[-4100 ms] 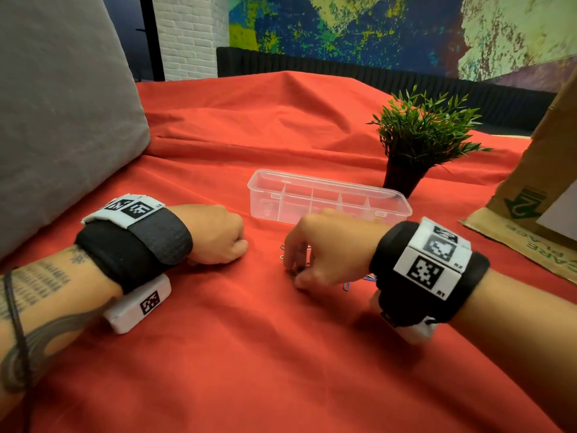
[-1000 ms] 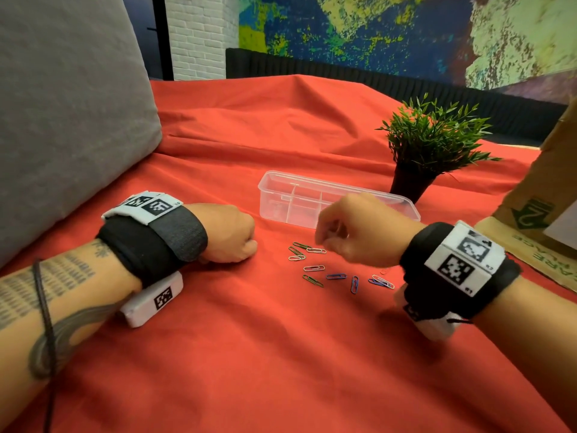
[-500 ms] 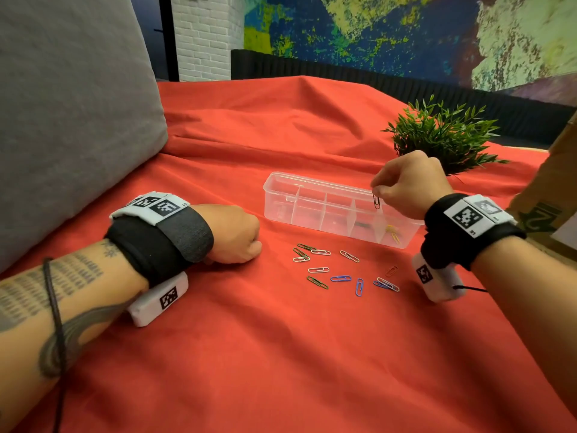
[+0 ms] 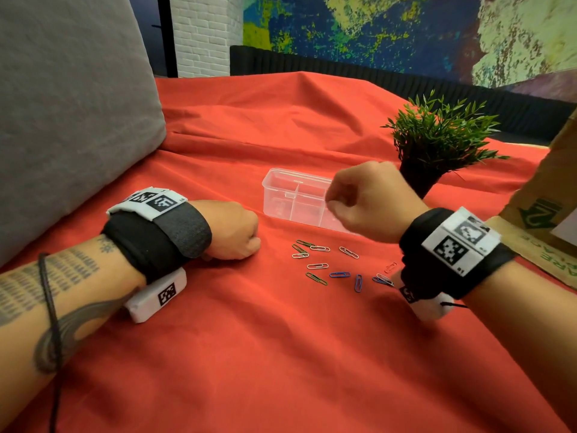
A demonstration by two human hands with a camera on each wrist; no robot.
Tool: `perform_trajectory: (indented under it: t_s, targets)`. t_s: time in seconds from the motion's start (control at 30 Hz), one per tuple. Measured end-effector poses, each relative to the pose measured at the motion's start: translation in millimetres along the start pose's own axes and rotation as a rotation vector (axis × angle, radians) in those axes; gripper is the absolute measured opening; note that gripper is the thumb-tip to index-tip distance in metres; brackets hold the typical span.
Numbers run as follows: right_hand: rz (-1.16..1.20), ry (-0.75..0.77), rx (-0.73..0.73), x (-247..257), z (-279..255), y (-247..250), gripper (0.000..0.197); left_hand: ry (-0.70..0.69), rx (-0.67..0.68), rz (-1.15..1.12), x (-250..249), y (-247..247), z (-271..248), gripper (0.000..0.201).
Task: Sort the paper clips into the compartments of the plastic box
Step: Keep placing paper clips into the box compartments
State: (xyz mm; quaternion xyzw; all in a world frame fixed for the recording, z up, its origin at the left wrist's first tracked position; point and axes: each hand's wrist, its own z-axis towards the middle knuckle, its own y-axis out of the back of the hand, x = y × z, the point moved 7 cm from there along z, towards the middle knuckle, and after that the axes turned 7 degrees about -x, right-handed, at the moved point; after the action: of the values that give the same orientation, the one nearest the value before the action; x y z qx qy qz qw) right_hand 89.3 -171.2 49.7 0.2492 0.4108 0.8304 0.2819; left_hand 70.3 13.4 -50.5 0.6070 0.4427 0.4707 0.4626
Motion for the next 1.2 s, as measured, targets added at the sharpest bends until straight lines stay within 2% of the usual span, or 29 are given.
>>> perform_trajectory:
  t_s: [0.1,0.23,0.37,0.67,1.0,1.1,1.2]
  targets:
    - [-0.037,0.108,0.236,28.4,-8.8,-29.0,0.015,-0.001,-0.003,0.004,-0.4,-0.3,-0.2,0.048]
    - [-0.075,0.064,0.436,30.1,-10.9,-60.1,0.018,-0.011,-0.015,0.004,-0.4,-0.3,1.2,0.048]
    - [-0.124,0.004,0.48,27.3,-4.1,-75.4,0.014,-0.021,-0.021,0.011,-0.7,-1.0,3.3,0.047]
    - [-0.182,-0.005,0.579,31.7,-4.5,-81.8,0.024,-0.026,-0.033,0.018,-2.9,1.3,1.6,0.046]
    - [0.086,-0.128,0.522,7.7,-6.4,-51.1,0.015,-0.022,-0.033,0.009,-3.9,2.7,-0.1,0.045]
    - [0.114,-0.1,0.44,-0.2,-1.1,-28.7,0.01,-0.017,-0.023,0.006,-2.8,1.4,1.4,0.045]
    - [0.134,-0.138,0.31,-21.6,7.9,-2.6,0.012,-0.013,-0.016,0.007,0.6,-0.8,2.2,0.046]
